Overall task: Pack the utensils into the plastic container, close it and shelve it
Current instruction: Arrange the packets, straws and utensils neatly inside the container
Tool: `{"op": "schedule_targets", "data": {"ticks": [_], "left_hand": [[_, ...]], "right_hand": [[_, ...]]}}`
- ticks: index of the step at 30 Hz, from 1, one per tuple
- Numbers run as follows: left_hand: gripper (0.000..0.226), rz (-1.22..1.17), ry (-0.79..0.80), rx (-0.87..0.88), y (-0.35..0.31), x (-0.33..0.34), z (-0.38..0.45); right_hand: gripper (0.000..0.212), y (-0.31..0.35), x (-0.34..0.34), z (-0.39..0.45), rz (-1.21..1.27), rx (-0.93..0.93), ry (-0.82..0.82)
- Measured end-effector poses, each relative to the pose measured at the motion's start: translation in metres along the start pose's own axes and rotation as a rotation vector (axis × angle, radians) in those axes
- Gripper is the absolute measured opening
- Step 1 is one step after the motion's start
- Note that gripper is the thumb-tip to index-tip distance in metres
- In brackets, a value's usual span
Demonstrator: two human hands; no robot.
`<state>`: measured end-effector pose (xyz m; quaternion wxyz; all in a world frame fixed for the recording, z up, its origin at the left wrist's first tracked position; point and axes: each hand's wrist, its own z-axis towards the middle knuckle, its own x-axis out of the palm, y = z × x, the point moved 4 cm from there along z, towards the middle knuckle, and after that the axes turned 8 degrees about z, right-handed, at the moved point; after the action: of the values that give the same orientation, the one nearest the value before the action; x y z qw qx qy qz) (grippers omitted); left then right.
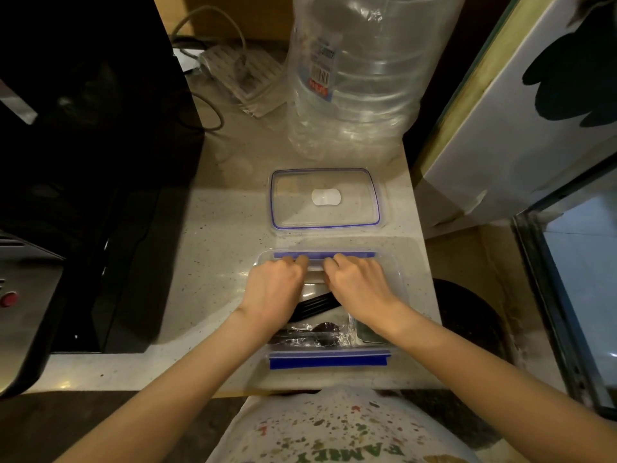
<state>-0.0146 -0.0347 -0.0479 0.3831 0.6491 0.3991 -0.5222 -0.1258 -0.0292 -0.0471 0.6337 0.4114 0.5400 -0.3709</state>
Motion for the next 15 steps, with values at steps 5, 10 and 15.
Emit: {"op": "schedule_targets", "data": {"ticks": [5, 10, 15], "left_hand": [[0.014, 0.087, 0.027, -0.009, 0.0004, 0.0003, 0.0039], [0.011, 0.068, 0.019, -0.017, 0.0, -0.0003, 0.0052], [0.014, -0.049, -0.075, 0.176, -0.0057, -0.0054, -0.0033]], "right_hand": [[0.03, -0.0032, 0.0004, -0.0012, 0.072, -0.031, 0.04], [0.015, -0.0068, 0.0071, -0.0013, 0.116, -0.029, 0.192], [0.018, -0.0093, 0.0069, -0.001, 0.095, -0.022, 0.226]]}}
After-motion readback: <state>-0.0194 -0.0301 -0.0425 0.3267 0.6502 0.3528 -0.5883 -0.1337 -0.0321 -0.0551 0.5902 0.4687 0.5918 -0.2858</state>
